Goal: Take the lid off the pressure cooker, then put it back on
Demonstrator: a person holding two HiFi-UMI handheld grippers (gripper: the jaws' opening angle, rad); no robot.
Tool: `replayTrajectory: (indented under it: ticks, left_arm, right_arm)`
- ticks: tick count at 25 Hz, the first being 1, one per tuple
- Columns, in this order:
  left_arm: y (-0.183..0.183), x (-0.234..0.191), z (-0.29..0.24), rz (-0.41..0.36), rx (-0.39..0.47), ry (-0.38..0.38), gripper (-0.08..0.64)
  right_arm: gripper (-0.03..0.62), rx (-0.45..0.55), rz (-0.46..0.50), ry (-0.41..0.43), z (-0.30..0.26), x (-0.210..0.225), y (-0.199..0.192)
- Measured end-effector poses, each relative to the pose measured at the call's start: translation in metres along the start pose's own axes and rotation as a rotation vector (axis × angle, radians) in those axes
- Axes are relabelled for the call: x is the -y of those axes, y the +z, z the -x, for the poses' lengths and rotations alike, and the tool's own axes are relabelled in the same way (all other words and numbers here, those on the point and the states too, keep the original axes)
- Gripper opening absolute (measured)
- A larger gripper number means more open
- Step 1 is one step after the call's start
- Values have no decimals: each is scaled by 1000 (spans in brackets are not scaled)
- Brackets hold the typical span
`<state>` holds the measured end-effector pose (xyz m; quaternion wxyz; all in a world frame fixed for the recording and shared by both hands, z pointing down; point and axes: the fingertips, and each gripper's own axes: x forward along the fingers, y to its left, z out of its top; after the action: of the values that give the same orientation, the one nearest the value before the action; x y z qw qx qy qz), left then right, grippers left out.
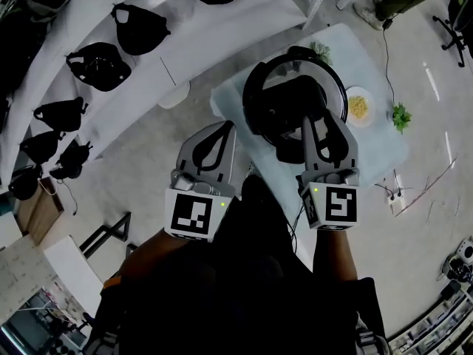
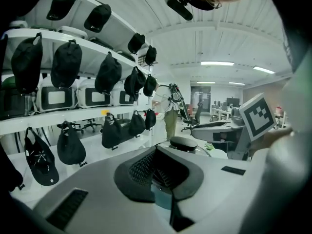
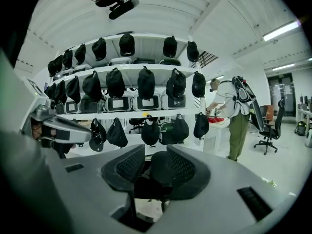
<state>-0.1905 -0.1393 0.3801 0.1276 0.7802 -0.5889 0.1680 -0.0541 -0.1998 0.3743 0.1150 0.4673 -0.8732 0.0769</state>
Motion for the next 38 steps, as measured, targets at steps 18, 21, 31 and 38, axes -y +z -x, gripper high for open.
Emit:
replayTrajectory:
  ticks: [18,21,31,38]
  left_arm:
    - [22,-34,-92,-96,-18,-265,6]
    - [19,-34,-100,-91,-34,-296,6]
    - [30,-33,-109,-122,-35,-363,6]
    - [41,-21,-102,-130,-5,-406,6]
  right_arm:
    - [314,-228,161,73,-76,4,-38]
    - [314,-251,155,56,-81,8,-45]
    - [313,-285,131,49,-90,10,-56]
    - [290,-317,109,-8,-87,12,-57]
